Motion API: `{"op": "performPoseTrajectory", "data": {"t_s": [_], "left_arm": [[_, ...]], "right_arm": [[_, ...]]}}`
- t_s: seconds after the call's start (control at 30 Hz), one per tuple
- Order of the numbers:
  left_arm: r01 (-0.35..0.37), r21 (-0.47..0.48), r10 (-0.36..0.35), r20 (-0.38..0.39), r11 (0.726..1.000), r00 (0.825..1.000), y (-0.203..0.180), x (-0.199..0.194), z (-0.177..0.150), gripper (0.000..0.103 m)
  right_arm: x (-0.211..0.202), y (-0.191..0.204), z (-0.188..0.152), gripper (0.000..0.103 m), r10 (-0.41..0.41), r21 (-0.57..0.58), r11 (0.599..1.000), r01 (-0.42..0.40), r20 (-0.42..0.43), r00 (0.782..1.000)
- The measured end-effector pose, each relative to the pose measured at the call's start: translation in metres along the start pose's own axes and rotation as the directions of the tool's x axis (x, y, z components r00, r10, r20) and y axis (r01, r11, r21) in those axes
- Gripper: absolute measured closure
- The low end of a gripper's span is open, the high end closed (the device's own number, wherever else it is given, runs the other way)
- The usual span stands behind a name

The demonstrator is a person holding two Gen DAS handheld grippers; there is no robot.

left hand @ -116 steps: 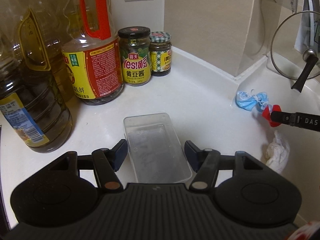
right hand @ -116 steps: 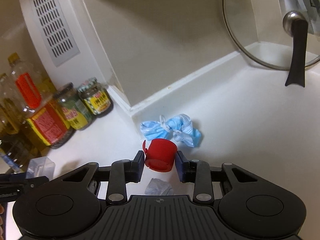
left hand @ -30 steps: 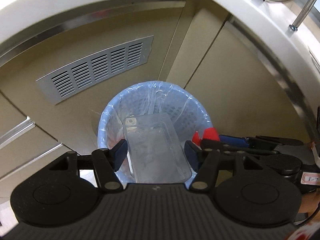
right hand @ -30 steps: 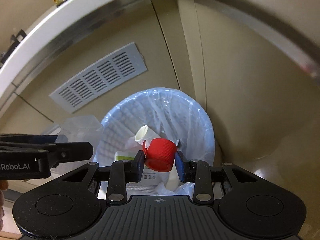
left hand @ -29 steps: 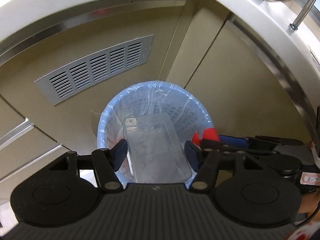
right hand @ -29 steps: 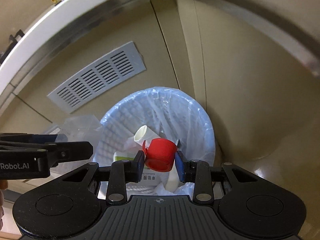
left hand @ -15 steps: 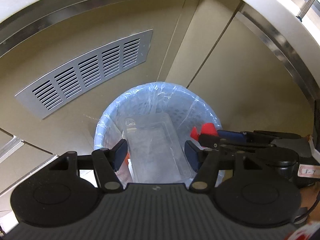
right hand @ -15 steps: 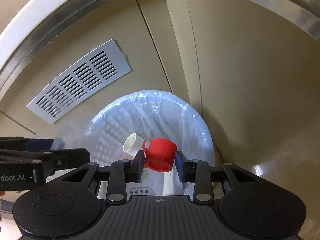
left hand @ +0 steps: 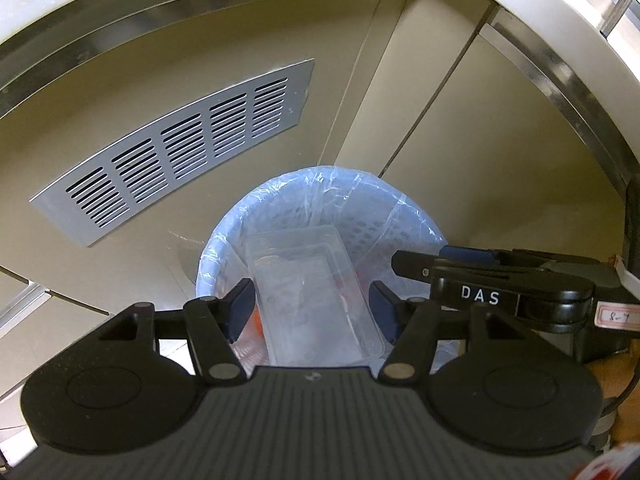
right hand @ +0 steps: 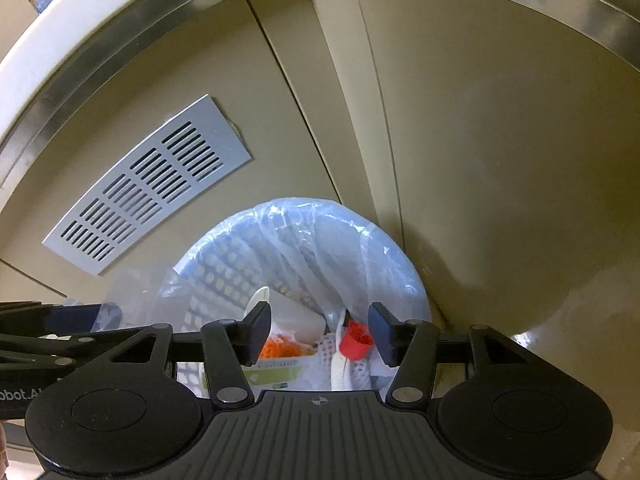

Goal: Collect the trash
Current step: 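Open the right tool to drop the red cup while the left tool releases the container, then move both tools back up to the counter litter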

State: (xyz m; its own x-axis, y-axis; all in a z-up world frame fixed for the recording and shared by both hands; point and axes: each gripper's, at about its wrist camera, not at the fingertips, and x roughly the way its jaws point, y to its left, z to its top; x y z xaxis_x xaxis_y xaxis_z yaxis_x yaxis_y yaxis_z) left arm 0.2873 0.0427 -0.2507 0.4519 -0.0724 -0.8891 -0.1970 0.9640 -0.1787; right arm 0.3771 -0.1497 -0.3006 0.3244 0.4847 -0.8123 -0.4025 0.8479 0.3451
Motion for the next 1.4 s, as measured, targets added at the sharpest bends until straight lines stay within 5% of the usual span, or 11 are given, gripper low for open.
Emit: {"op": "performPoseTrajectory", "data": {"t_s": [0.5, 0.7, 0.8, 1.4], "left_arm": [[0.028, 0.043, -0.028, -0.014, 0.999, 1.0, -0.013, 0.017, 0.002, 0.043], [0.033, 0.081, -0.033, -0.001, 0.996, 0.999, -0.022, 0.021, 0.005, 0.042], [0.022, 0.081, -0.023, 0.009, 0.996, 1.0, -0.024, 0.02, 0.005, 0.03], [-0.02, 0.058, 0.02, 0.011, 0.998, 1.0, -0.016, 0.001, -0.001, 0.03]], "right_arm": [[-0.013, -0.013, -0.013, 0.049, -0.07, 0.027, 0.997, 0.07, 0.005, 0.998], [-0.018, -0.014, -0.02, 0.049, -0.066, 0.041, 0.997, 0.066, 0.0, 0.998], [-0.02, -0.013, -0.023, 0.049, -0.064, 0.047, 0.997, 0.064, -0.001, 0.998], [-0.034, 0.007, -0.03, 0.049, -0.032, 0.022, 0.999, 0.032, 0.0, 0.999]]}}
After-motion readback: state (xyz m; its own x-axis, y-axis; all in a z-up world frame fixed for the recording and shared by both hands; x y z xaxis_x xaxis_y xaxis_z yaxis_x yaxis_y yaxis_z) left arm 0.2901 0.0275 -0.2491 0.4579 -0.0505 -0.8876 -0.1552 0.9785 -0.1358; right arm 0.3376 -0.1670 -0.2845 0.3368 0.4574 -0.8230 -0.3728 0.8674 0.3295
